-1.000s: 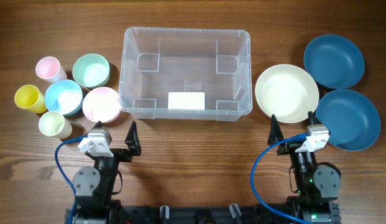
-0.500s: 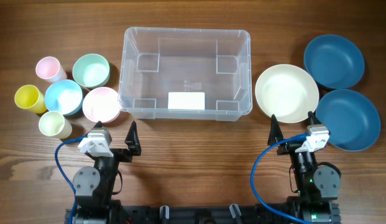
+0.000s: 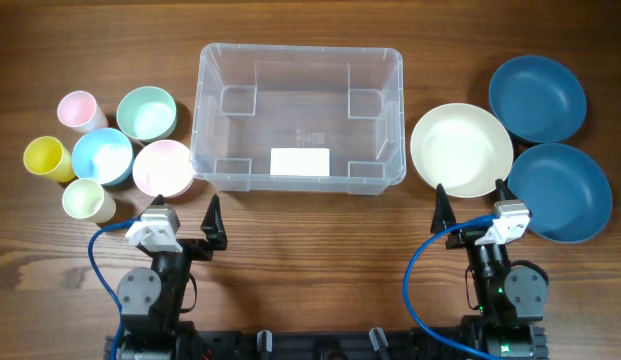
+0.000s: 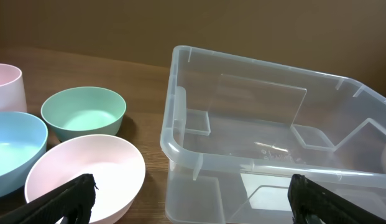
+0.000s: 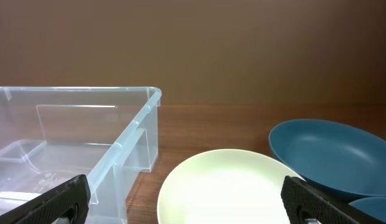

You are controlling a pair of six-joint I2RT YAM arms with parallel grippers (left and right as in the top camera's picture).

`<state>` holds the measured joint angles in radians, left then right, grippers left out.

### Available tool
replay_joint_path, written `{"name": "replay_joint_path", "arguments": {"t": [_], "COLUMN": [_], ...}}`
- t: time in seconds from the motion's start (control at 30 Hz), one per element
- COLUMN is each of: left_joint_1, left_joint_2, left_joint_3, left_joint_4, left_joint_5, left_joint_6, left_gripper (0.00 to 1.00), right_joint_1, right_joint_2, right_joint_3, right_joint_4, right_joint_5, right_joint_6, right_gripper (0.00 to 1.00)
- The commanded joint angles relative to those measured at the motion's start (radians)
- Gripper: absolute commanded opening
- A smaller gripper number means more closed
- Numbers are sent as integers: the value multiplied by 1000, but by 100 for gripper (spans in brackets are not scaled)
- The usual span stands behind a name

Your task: Pack container

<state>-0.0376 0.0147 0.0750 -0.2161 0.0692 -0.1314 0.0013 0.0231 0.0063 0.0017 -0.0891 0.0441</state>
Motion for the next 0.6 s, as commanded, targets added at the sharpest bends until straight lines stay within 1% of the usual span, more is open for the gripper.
{"name": "replay_joint_path", "arguments": {"t": [0.0, 0.1, 0.13, 0.23, 0.27, 0.43, 0.47, 0.53, 0.57], "left_joint_1": [-5, -5, -5, -5, -4, -4, -4, -4, -4], "left_joint_2": [-7, -7, -7, -7, -7, -7, -7, -7, -7], "left_joint_3": [-10, -10, -10, -10, -10, -10, -10, -10, -10], "left_joint_4": [6, 6, 6, 6, 6, 6, 6, 6, 6], "left_joint_5": [-6, -6, -7, -6, -7, -7, -7, -6, -6], "left_joint_6": [23, 23, 23, 23, 23, 23, 23, 23, 23], "left_gripper": [100, 100, 100, 100, 100, 100, 100, 100, 100], "right_joint_1": [5, 5, 5, 5, 5, 5, 5, 5, 5], "right_joint_2": [7, 7, 7, 8, 8, 18, 37, 96, 127], "right_joint_3": [-1, -1, -1, -1, -1, 3, 13, 31, 33], "right_joint_4": [3, 13, 13, 9, 9, 2, -21, -60, -63], "right_joint_5": [-1, 9, 41, 109, 115, 119, 124, 154, 161], "right_joint_6": [144, 188, 218, 407, 438, 455, 487, 629, 678], "right_gripper": [100, 100, 100, 100, 100, 99, 99, 99, 100]}}
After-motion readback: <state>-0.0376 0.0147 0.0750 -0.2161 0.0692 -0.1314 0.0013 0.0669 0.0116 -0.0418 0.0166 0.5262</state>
